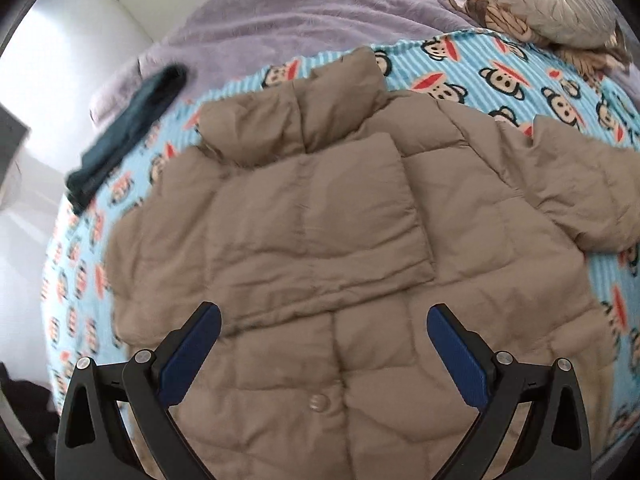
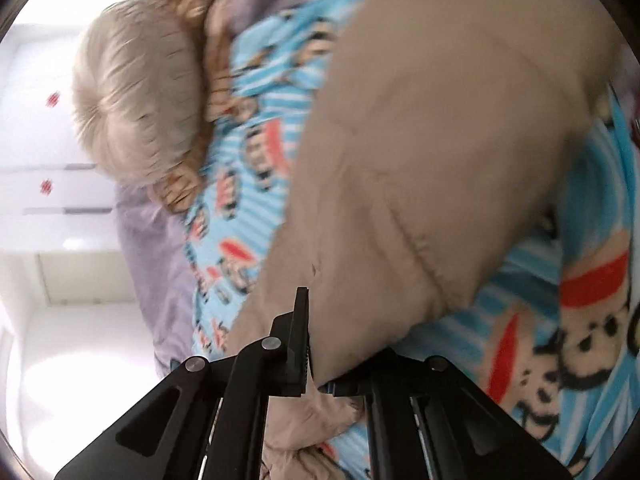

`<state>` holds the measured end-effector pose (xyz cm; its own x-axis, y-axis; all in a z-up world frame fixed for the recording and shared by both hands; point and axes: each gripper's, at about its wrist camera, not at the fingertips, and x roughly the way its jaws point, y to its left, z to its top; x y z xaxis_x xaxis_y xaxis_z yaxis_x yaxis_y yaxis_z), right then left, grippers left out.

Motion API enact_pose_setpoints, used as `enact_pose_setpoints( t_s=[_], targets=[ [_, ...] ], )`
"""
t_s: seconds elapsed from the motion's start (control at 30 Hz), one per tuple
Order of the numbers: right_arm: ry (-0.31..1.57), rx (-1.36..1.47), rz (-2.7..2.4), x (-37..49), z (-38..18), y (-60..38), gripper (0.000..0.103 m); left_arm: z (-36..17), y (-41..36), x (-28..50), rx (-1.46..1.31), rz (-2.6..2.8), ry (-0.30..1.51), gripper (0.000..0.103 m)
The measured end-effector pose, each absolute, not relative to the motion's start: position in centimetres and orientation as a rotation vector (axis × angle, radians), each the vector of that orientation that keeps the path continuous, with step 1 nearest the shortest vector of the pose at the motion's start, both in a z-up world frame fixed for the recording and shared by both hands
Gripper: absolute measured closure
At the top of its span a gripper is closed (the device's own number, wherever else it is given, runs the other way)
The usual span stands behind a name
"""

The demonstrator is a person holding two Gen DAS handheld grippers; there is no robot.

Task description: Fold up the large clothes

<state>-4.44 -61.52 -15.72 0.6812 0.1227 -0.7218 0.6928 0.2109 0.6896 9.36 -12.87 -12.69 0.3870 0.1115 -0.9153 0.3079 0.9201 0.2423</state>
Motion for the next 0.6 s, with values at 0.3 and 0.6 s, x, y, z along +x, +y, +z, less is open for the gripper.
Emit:
enact_pose_setpoints(
  t_s=[0.3,0.6],
  targets=[
    [0.817,0.994,-0.229,1.6,-7.6,-53.5,0.096,-11.5,-11.6,8.6,0.473,-0.09,1.085,0.0],
    [0.989,0.59,0.04,9.6,-5.7,-36.4,0.096,-11.5,-6.7,8.7,0.484,0.006,1.028,0.0]
  ],
)
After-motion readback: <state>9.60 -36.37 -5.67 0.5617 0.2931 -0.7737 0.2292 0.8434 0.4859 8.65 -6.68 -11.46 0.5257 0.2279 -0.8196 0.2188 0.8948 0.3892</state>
